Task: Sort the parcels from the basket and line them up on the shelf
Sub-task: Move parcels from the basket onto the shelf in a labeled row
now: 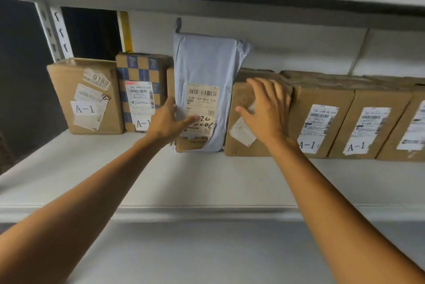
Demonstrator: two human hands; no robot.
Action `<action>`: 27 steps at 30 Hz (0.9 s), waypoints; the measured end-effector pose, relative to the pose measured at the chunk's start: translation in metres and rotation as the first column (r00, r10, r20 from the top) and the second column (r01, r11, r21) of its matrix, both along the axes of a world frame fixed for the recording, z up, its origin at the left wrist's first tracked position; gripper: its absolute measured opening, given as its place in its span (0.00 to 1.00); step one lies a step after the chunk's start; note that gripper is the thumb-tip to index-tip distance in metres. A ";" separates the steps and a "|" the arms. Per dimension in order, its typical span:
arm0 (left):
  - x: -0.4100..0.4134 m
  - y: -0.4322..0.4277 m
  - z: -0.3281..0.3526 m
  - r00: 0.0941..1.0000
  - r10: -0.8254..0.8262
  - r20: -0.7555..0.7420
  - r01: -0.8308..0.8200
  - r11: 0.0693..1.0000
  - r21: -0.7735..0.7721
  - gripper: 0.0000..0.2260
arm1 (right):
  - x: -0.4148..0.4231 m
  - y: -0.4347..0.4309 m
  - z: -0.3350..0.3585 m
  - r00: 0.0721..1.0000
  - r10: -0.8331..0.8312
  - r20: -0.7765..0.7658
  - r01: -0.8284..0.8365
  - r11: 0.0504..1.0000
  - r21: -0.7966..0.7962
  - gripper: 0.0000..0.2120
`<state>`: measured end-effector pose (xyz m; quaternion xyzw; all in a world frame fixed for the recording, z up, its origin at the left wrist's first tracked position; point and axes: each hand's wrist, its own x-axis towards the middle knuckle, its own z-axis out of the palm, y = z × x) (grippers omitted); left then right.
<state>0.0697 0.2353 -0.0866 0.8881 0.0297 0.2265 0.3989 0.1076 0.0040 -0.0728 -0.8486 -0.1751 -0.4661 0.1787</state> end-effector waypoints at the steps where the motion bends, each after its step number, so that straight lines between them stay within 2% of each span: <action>1: 0.002 0.000 -0.001 1.000 -0.006 0.011 0.006 1.000 0.007 0.25 | 0.001 0.000 -0.002 1.000 0.010 -0.012 -0.010 1.000 0.006 0.31; 4: 0.007 0.004 -0.002 1.000 -0.022 0.017 0.023 1.000 -0.017 0.30 | 0.002 0.003 -0.006 0.998 0.042 -0.051 -0.040 0.998 0.040 0.33; 7: 0.007 0.005 -0.004 0.998 -0.027 0.048 0.030 0.998 -0.059 0.30 | 0.000 0.006 -0.013 0.998 0.059 -0.033 -0.055 0.994 0.092 0.32; 12: 0.009 -0.007 -0.008 0.995 -0.087 0.054 0.093 0.988 -0.125 0.28 | -0.007 0.005 -0.025 0.991 -0.125 0.039 0.115 0.974 0.196 0.29; 14: 0.010 -0.013 -0.007 0.995 -0.090 0.034 0.093 0.988 -0.123 0.28 | -0.008 0.002 -0.025 0.990 -0.134 0.035 0.124 0.970 0.210 0.30; 17: 0.011 -0.016 -0.006 0.995 -0.099 -0.006 0.097 0.986 -0.139 0.26 | -0.012 0.000 -0.028 0.994 -0.106 -0.012 0.106 0.970 0.217 0.30; 22: 0.005 -0.015 -0.010 0.982 -0.176 -0.066 0.160 0.966 -0.204 0.24 | -0.029 0.003 -0.044 0.991 -0.073 -0.111 0.089 0.985 0.147 0.25; 24: -0.002 -0.013 -0.012 0.977 -0.192 -0.090 0.172 0.966 -0.192 0.22 | -0.037 0.005 -0.047 0.989 -0.019 -0.147 0.039 0.990 0.134 0.22; 27: -0.013 -0.010 -0.012 0.972 -0.203 -0.118 0.188 0.974 -0.128 0.27 | -0.049 0.010 -0.045 0.970 0.132 -0.206 -0.118 0.990 0.079 0.17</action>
